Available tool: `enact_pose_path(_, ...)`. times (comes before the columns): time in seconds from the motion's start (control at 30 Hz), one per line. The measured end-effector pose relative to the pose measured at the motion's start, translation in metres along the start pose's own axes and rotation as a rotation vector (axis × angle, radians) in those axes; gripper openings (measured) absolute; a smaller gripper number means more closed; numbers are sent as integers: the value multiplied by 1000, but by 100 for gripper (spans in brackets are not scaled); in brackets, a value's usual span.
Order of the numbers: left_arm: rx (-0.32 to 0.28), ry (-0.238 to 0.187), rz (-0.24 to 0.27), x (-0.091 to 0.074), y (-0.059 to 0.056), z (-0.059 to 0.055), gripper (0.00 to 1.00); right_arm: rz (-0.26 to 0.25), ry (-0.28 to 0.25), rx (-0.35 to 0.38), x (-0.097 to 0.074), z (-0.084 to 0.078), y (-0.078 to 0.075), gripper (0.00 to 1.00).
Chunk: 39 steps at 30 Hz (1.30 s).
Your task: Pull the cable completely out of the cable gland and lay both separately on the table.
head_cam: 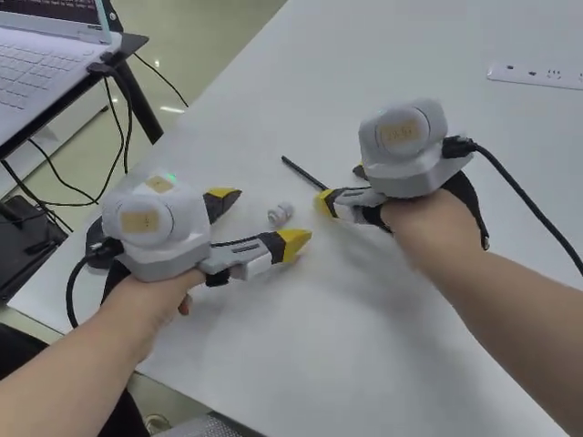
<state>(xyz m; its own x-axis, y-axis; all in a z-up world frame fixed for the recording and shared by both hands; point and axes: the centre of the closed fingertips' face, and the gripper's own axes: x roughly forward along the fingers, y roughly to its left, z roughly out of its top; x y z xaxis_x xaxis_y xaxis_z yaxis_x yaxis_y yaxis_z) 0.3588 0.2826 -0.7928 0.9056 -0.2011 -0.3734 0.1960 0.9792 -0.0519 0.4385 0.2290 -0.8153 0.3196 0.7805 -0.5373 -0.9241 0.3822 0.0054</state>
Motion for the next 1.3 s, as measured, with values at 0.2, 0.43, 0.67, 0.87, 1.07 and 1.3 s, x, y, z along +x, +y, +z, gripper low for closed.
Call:
enact_pose_path(0.2, -3, 24, -102, 1, -30, 9, 100, -55, 31, 55, -45, -14, -31, 99)
enact_pose_path(0.43, 44, 1, -130, 2, -54, 45, 100, -172, 42, 87, -156, -41, -81, 99)
enact_pose_path(0.67, 72, -99, -207, 0, -107, 87, 100, -318, 129, 17, -288, -86, -113, 99)
enact_pose_path(0.87, 60, -61, -260, 3, -146, 91, 100, -451, 183, 48, -368, -130, -138, 99)
enact_pose_path(1.07, 119, -69, -276, -7, -170, 101, 100, -503, 44, 249, -414, -140, -124, 99)
enact_pose_path(1.3, 115, -76, -274, -17, -171, 103, 100, -545, -87, 345, -423, -142, -96, 91)
